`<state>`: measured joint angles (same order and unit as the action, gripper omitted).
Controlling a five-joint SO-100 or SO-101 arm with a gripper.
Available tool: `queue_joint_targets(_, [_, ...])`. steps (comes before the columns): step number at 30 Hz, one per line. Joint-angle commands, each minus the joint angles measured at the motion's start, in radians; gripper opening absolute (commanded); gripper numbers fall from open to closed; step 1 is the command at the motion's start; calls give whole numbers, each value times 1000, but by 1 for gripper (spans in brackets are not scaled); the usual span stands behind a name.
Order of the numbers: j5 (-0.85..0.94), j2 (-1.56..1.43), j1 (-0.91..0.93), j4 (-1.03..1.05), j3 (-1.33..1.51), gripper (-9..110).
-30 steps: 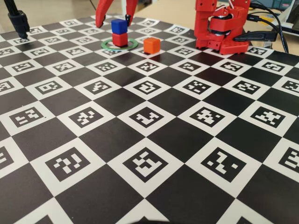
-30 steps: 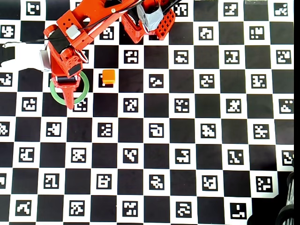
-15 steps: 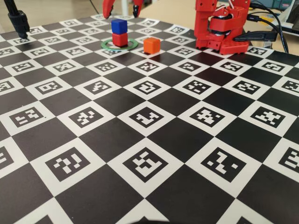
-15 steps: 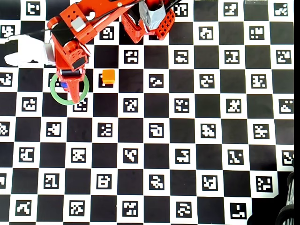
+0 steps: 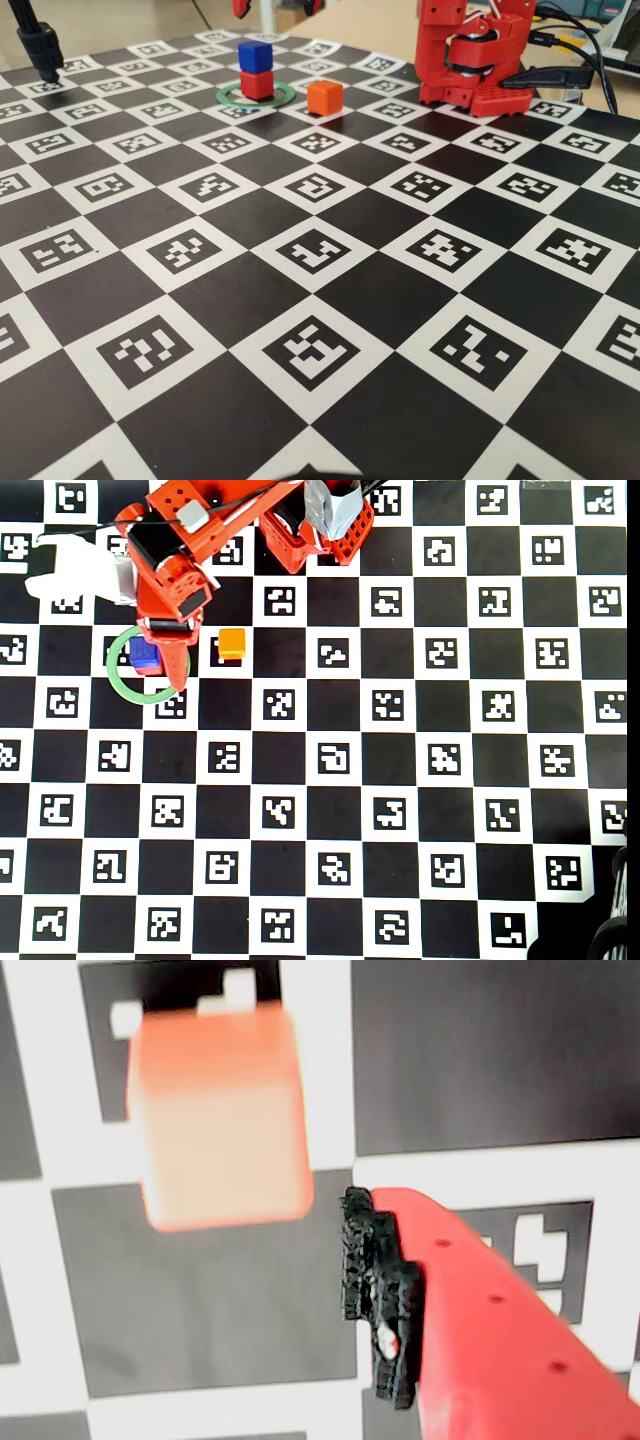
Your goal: Grab the red cube then put it in the green circle then put the blue cube on top and finally the orange cube on top
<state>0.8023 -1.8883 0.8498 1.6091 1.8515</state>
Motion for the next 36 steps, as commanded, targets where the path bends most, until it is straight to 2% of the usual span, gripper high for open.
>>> queue_joint_targets(1, [-54, -87, -46, 26, -75, 52])
queue_joint_targets(20, [-235, -278, -230, -34, 192, 52])
queue_joint_targets(36, [-216, -327, -218, -195, 428, 52])
